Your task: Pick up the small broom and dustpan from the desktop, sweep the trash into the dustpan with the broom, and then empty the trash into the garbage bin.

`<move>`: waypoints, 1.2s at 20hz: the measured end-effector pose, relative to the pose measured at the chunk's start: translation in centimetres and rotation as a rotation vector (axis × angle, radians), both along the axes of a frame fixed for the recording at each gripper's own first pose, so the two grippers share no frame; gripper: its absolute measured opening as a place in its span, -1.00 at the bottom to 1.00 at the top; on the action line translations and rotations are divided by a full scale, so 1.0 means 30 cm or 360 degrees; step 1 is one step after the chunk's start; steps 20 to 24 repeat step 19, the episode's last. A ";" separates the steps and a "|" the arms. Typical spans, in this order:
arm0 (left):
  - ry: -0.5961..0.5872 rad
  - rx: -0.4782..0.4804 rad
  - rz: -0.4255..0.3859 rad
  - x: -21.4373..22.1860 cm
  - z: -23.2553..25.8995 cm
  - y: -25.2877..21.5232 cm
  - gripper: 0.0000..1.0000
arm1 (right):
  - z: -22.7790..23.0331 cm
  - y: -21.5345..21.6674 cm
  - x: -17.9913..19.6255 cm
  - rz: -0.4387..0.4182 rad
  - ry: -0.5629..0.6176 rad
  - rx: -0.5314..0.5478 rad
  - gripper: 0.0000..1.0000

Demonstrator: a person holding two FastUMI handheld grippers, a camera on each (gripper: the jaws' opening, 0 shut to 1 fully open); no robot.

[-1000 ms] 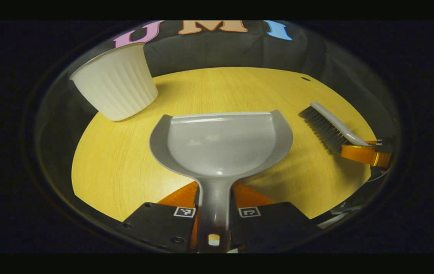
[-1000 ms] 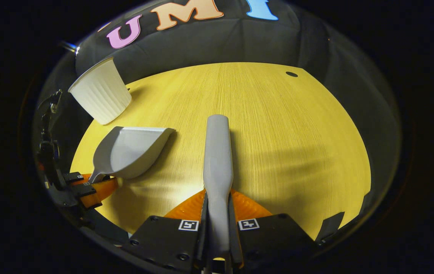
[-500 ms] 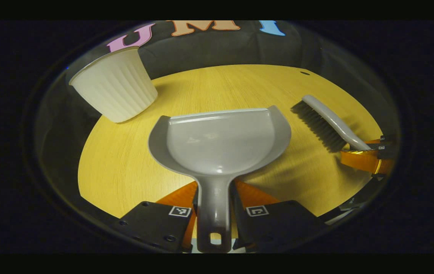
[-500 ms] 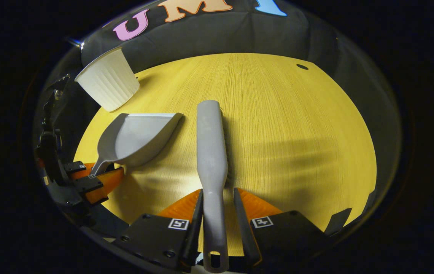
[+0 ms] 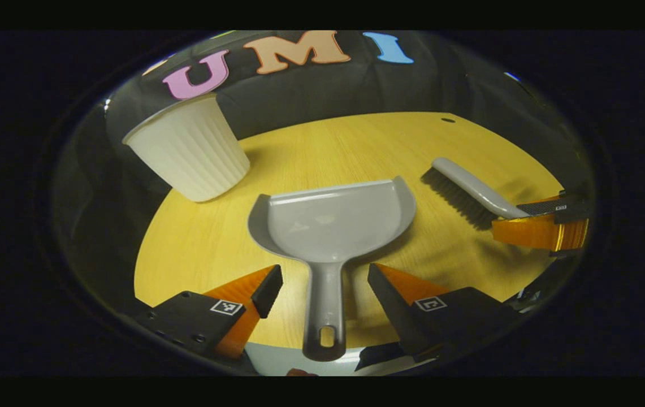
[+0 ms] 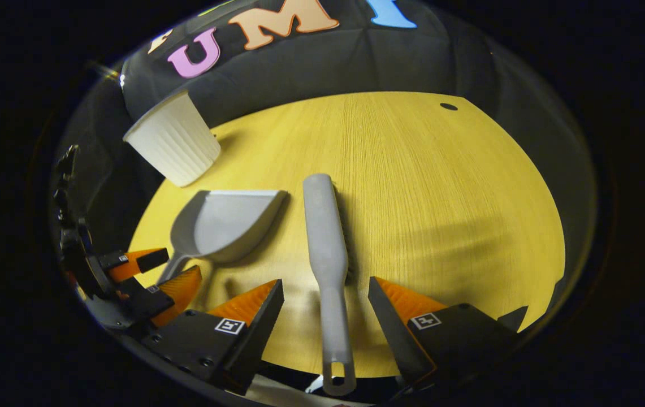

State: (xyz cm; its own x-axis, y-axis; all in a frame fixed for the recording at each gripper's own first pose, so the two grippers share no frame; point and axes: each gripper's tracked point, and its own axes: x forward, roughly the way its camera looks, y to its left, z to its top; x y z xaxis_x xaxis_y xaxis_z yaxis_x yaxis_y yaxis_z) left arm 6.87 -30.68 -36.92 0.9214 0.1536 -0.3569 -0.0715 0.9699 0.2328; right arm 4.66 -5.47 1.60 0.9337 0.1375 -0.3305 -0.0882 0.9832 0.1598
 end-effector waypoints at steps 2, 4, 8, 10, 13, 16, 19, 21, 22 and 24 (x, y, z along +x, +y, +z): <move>-0.0185 -0.0045 -0.0034 -0.026 0.123 -0.013 0.89 | 0.114 0.010 -0.040 0.0026 -0.0177 0.0066 0.80; -0.0406 -0.0089 -0.0066 -0.060 0.271 -0.025 0.89 | 0.254 0.020 -0.100 0.0040 -0.0400 0.0092 0.79; -0.0851 -0.0162 -0.0070 -0.150 0.571 -0.021 0.90 | 0.520 0.046 -0.270 0.0040 -0.0881 0.0128 0.78; -0.1049 -0.0186 -0.0057 -0.196 0.683 -0.015 0.89 | 0.618 0.039 -0.351 0.0011 -0.1070 0.0129 0.78; -0.1250 -0.0204 -0.0089 -0.240 0.752 -0.041 0.85 | 0.670 0.042 -0.439 -0.0057 -0.1244 -0.0012 0.77; -0.1230 -0.0159 -0.0107 -0.233 0.752 -0.038 0.85 | 0.677 0.045 -0.458 -0.0045 -0.1268 -0.0075 0.77; -0.1240 -0.0137 -0.0126 -0.236 0.758 -0.044 0.86 | 0.649 0.058 -0.444 -0.0026 -0.1217 -0.0092 0.77; -0.1240 -0.0137 -0.0126 -0.236 0.758 -0.044 0.86 | 0.649 0.058 -0.444 -0.0026 -0.1217 -0.0092 0.77; -0.1240 -0.0137 -0.0126 -0.236 0.758 -0.044 0.86 | 0.649 0.058 -0.444 -0.0026 -0.1217 -0.0092 0.77; -0.1240 -0.0137 -0.0126 -0.236 0.758 -0.044 0.86 | 0.649 0.058 -0.444 -0.0026 -0.1217 -0.0092 0.77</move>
